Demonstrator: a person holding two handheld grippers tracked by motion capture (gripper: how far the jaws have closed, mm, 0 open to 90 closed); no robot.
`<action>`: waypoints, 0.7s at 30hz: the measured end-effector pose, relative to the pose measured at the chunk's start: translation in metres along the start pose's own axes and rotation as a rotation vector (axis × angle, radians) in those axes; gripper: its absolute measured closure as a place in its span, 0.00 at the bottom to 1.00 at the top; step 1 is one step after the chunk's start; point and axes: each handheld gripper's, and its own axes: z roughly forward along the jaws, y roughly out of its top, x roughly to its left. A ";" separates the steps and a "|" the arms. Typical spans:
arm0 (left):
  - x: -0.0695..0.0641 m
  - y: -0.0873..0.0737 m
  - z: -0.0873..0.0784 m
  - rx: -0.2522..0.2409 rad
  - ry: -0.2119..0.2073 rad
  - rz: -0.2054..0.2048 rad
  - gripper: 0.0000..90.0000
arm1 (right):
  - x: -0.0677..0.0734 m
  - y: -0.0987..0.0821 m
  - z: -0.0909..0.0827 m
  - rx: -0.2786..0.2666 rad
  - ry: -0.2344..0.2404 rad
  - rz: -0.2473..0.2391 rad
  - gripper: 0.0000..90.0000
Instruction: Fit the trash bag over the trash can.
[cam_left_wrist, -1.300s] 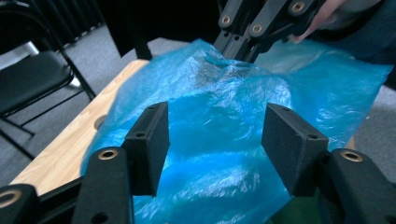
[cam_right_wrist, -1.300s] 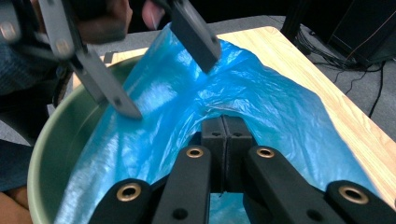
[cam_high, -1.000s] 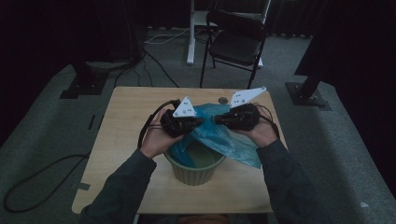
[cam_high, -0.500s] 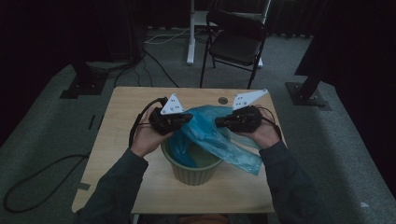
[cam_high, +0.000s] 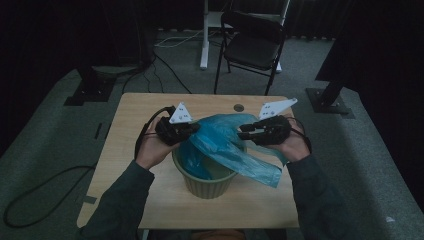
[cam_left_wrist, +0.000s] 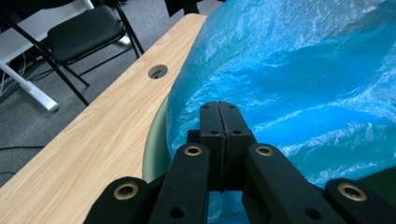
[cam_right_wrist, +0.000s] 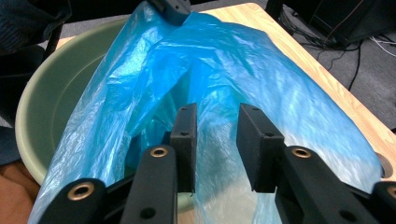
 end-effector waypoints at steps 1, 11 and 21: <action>0.000 0.000 0.000 0.001 0.000 0.000 0.99 | -0.001 -0.001 -0.001 -0.002 0.000 0.008 0.73; -0.002 -0.001 0.001 -0.004 -0.001 0.001 0.94 | 0.001 0.000 0.023 0.058 0.000 0.035 0.63; -0.007 0.009 -0.010 -0.084 -0.040 0.020 0.75 | 0.006 0.017 0.025 0.037 -0.029 -0.009 1.00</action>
